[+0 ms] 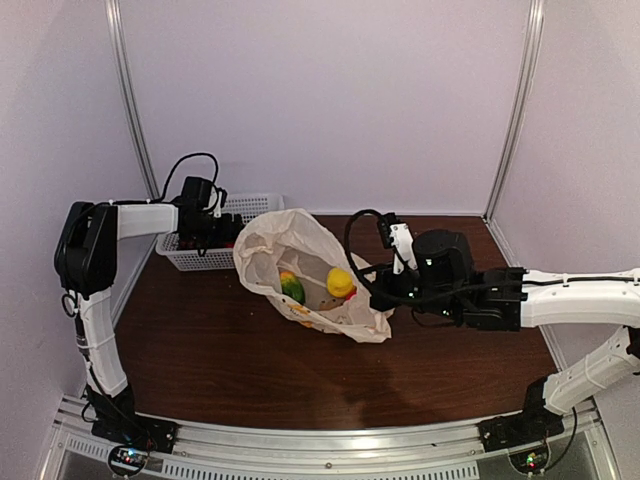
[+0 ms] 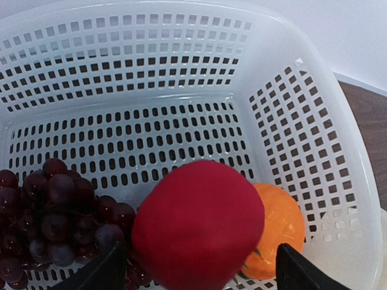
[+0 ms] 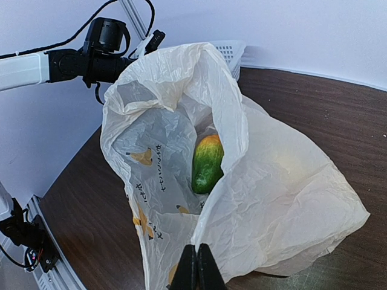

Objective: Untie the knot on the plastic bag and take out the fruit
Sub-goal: Place the fake fruit in the bin, then hold the bag opening of the takeout bag.

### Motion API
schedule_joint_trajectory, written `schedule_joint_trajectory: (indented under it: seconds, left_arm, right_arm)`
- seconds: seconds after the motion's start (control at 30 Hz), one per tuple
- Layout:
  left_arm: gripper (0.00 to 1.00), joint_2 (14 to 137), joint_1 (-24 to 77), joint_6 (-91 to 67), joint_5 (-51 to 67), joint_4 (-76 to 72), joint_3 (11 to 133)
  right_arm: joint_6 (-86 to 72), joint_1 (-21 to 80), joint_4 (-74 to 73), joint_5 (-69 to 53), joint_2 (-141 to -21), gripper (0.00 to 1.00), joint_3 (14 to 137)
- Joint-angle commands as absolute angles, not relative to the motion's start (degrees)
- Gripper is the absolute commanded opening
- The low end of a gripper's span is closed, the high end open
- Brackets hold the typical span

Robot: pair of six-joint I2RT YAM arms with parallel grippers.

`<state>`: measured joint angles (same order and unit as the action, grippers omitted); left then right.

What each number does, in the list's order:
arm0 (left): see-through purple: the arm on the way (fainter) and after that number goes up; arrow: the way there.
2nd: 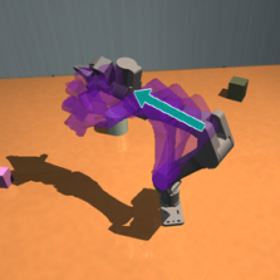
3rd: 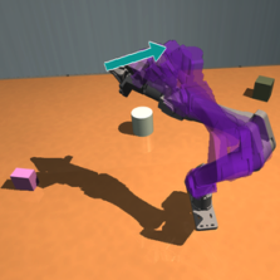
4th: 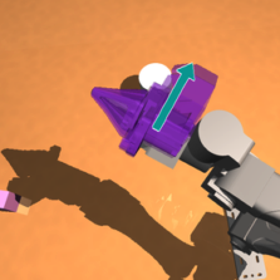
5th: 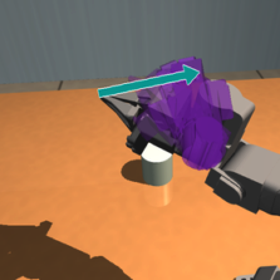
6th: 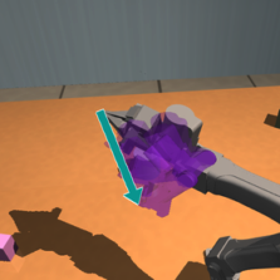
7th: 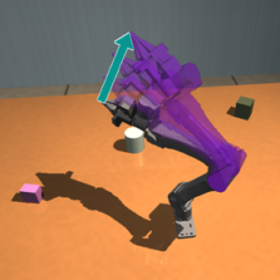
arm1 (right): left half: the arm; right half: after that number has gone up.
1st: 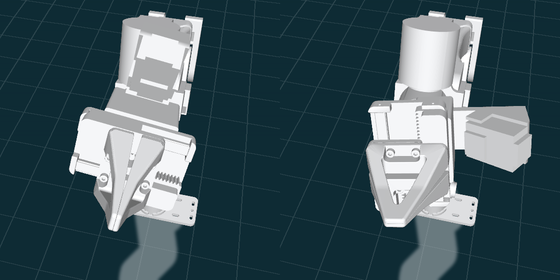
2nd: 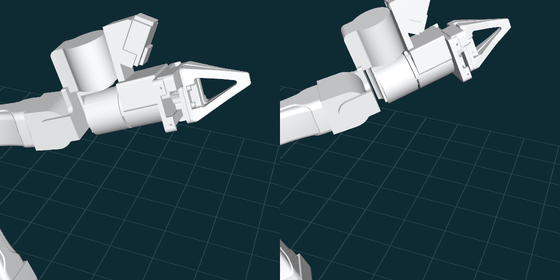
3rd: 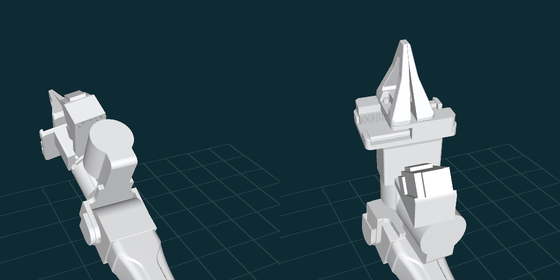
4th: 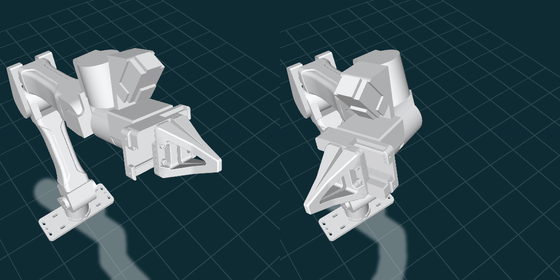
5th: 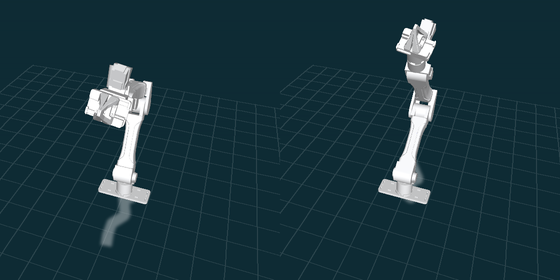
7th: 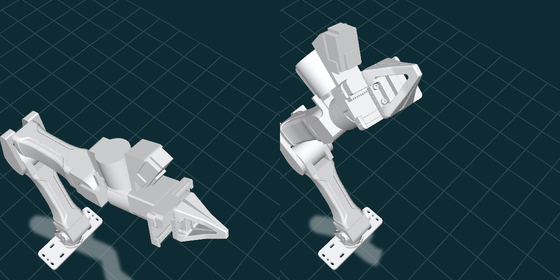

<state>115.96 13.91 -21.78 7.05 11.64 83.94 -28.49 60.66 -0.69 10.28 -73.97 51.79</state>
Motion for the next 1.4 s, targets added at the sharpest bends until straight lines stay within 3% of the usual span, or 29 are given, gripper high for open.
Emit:
schedule_joint_trajectory:
  seconds: [0.0,0.43,0.87,1.1,1.37]
  left_arm:
    - [0.88,116.72,13.43,-21.27,7.87,10.9,85.21]
    - [0.91,112.87,13.38,-21.38,7.46,9.66,83.09]
    - [0.88,87.53,14.34,-21.52,10.87,6.24,68.65]
    - [0.86,74.14,23.67,-20.05,12.91,9.24,61.91]
    - [0.79,71.14,38.36,-22.56,13.09,10.99,61.78]
  right_arm:
    - [-28.3,60.97,-1.59,11.07,-74.49,0.0,51.94]
    - [-28.16,60.93,-1.52,10.99,-74.8,0.0,52.12]
    - [-28.17,60.92,-0.89,11.29,-74.65,0.0,52.03]
    - [-28.21,61.08,-0.63,9.29,-76.31,0.0,53.35]
    - [-25.71,63.53,-1.58,2.31,-77.92,0.0,53.49]
